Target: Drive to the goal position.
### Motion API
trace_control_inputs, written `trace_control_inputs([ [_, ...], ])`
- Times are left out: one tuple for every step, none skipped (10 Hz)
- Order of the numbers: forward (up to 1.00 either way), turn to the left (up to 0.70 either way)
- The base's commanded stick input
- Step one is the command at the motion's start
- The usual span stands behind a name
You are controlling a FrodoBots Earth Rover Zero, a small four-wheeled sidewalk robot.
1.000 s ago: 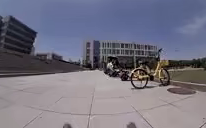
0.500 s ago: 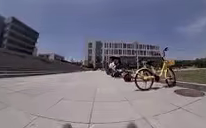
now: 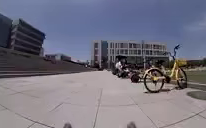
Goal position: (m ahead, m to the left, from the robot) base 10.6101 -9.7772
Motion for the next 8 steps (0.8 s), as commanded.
trace_control_inputs([
  [0.45, 0.27],
  [0.45, 0.27],
  [0.45, 0.20],
  [0.45, 0.00],
  [0.45, 0.00],
  [0.45, 0.00],
  [0.45, 0.00],
  [0.45, 0.00],
])
